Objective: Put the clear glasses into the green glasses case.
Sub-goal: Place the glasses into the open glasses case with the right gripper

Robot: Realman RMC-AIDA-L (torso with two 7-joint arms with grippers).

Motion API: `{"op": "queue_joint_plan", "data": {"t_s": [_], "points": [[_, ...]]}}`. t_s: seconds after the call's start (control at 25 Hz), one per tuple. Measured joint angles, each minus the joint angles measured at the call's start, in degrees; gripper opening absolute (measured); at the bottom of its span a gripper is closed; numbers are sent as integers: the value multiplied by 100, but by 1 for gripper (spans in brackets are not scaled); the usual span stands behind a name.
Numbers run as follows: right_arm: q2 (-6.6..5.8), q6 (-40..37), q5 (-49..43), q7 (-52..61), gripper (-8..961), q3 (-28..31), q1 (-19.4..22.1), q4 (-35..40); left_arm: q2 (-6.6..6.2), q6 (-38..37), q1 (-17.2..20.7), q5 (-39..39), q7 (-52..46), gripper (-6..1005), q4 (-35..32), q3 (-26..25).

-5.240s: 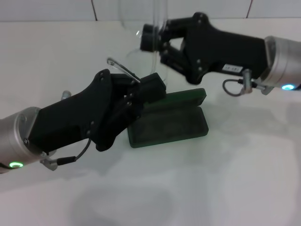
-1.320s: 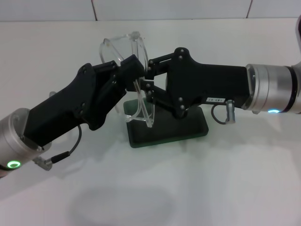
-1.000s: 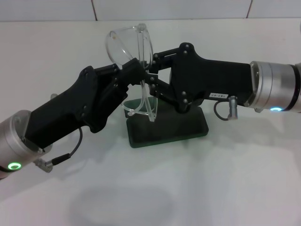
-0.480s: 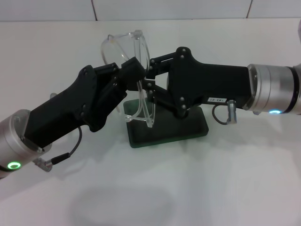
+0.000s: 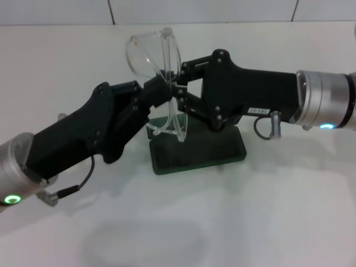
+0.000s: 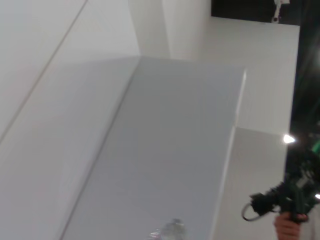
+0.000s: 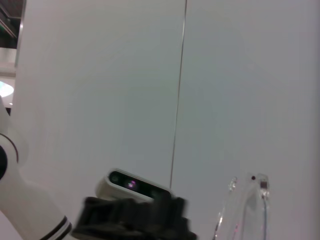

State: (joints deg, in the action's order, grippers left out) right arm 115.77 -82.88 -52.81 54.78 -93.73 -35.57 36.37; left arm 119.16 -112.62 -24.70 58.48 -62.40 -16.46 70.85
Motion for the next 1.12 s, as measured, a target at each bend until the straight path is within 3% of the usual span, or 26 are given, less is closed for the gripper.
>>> {"op": "queue_joint_plan", "data": {"t_s": [0.12,0.32,0.48,0.6,0.68,0.8,0.92,1.12], "points": [[-67,61,-29,101,121,46,13,121,-122,-235,29,81,0,73,-36,-11],[-246,133,-584,767,122,659,397,1032,-602,-388,403,211,-293,74,-535,6],[-281,66,-2272,2322,122,1477,634,2524,-978,-386,650,453,-506,75,-761,-3],[-278,-150,-3908,3882,123,1673,604,3787,-1183,-382,721,695,-517,75,-764,-22],[-258,-417,-4774,4746,123,1694,425,4345,-1246,-377,724,819,-516,75,-765,-38],[-122,-1075,-5943,5712,123,1682,-113,4740,-1312,-372,704,915,-517,76,-766,-45],[-7,-1413,-6817,6301,124,1468,-681,4641,-1429,-282,629,1009,-660,118,-811,-46],[13,-1451,-7720,6835,124,754,-1446,4156,-1539,9,645,1612,-917,180,-1318,-373]]}}
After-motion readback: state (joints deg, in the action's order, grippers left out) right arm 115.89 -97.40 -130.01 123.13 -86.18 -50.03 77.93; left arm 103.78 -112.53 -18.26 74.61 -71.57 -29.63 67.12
